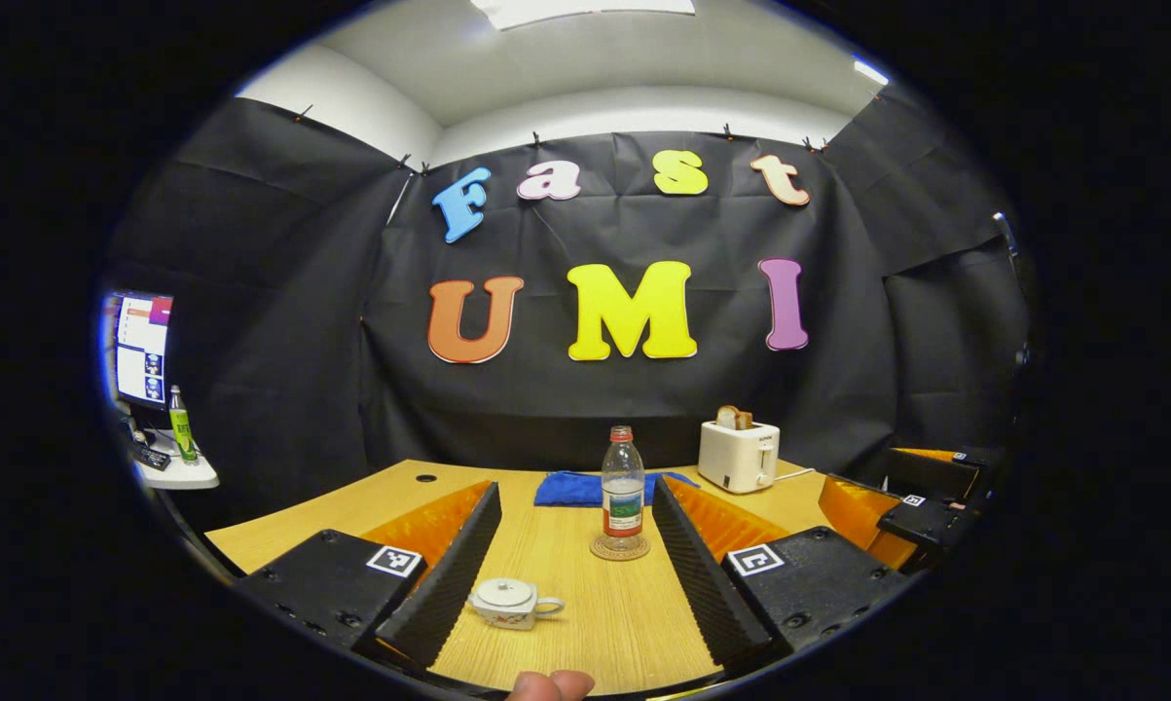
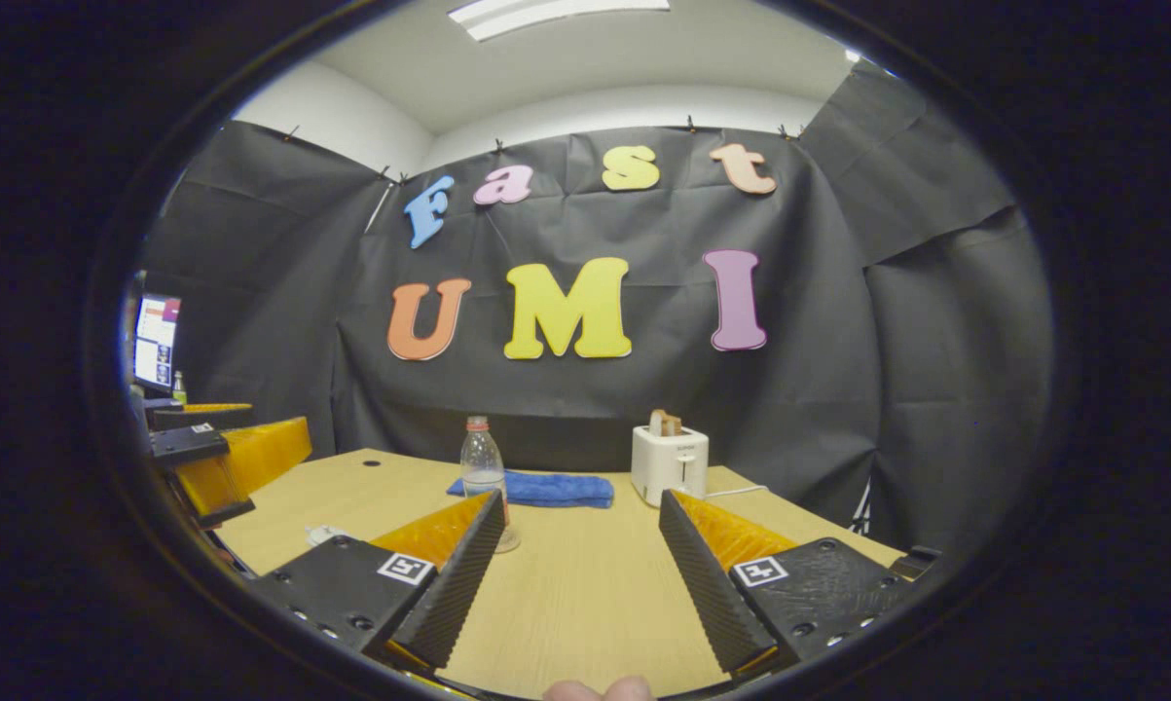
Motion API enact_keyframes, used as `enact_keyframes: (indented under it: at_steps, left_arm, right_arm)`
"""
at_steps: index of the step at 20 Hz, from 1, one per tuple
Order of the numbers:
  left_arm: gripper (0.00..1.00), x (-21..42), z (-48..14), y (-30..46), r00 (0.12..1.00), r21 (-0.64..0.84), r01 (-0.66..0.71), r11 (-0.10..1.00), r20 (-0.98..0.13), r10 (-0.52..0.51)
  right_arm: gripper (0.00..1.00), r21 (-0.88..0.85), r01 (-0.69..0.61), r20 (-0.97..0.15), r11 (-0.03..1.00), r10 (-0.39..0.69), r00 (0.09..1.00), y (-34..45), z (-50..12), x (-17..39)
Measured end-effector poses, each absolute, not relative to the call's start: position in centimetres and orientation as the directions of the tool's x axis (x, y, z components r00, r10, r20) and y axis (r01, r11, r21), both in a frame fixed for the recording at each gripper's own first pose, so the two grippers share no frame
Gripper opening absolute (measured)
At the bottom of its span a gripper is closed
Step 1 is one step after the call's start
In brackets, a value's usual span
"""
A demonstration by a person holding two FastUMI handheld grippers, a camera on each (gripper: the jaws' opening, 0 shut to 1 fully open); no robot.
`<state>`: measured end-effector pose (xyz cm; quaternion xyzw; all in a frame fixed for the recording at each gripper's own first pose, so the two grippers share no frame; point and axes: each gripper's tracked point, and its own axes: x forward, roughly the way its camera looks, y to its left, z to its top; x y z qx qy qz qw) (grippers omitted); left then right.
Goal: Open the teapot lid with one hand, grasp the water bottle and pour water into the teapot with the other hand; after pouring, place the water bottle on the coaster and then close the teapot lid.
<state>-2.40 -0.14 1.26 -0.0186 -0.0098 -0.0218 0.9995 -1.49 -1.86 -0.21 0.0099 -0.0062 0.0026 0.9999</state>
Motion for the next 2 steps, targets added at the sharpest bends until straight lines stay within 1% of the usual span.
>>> enact_keyframes:
  at_steps: [2]
  left_arm:
    - [0.98, -2.32, 1.06, -0.06, 0.999, -0.044, 0.052, 0.998, 0.012, -0.051]
  right_arm:
    - [0.97, 0.004, 0.009, 0.021, 1.0, -0.009, 1.0, -2.03, 0.13, -1.76]
